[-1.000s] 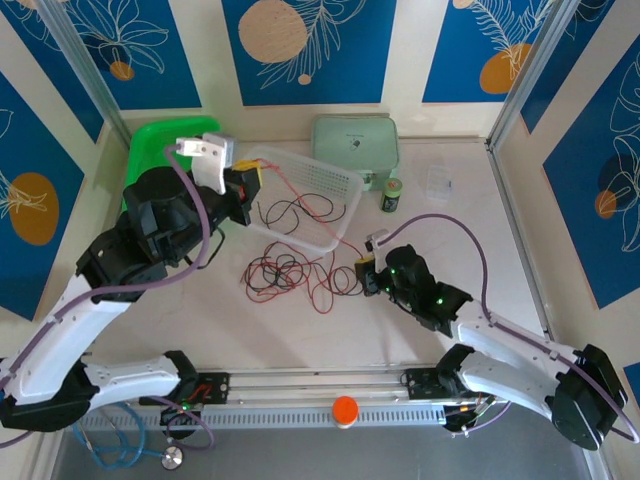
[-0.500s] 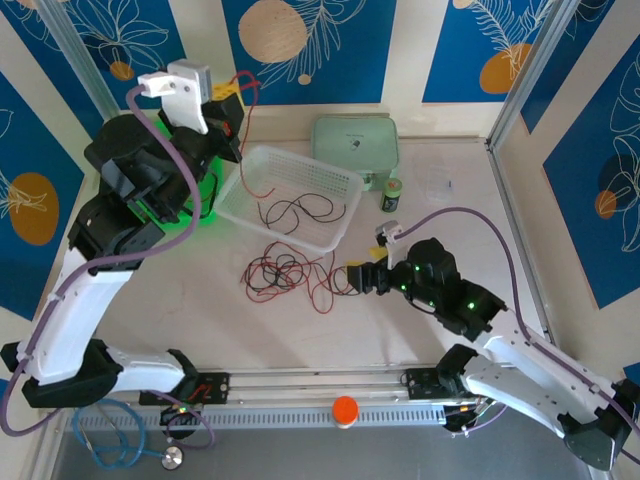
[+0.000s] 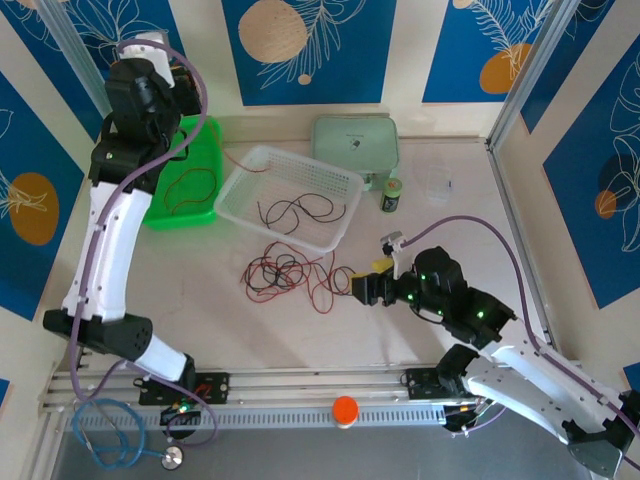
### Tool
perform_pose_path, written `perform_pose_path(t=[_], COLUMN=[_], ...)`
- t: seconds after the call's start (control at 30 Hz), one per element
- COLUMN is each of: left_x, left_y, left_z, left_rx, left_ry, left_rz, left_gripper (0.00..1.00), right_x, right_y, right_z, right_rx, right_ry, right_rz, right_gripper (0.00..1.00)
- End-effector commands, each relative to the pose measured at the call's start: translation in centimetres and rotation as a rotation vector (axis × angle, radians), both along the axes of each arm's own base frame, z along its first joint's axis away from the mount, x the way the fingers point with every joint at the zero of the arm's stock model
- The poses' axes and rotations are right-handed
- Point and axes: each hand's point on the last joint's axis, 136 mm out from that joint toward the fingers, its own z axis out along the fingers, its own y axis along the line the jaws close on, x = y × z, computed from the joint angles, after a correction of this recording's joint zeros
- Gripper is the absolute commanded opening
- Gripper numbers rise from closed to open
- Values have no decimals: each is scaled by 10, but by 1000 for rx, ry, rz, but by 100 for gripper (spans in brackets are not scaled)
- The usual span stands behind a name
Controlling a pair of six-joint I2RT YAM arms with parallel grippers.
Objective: Untangle the cables
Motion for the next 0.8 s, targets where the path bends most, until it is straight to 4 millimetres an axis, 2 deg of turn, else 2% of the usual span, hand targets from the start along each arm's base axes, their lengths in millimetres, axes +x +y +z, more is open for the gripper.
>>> perform_pose_path(t=[0.0,0.13,0.23,0.33,0.5,0.6,0.77], left_x=[16,38,50,58,62,64,62], left_y=[15,40,57,69,82,87,97], left_z=[-15,-43,-74,-117,-212,-261,-329], left_rx=[-82,-91,-110,-141,-217,-266,-358], left_ry=[19,51,93,146,271,346,496], left_rz=[0,45,72,89,132,157,230], left_gripper=[0,0,0,0,0,0,0], right_x=[-7,-8,-8,-7,-3,-2,-8], right_y=[-2,-3,-3,-5,-12,-21,-29], right_z=[-11,-18,-24,-30,-37,-47,-71], right_rx=[2,3,6,12,22,10,-15], right_ry=[45,69,93,118,177,273,462], right_rz=[-4,-14,-25,-54,-138,-233,-350], right_gripper=[77,77,77,77,77,77,77])
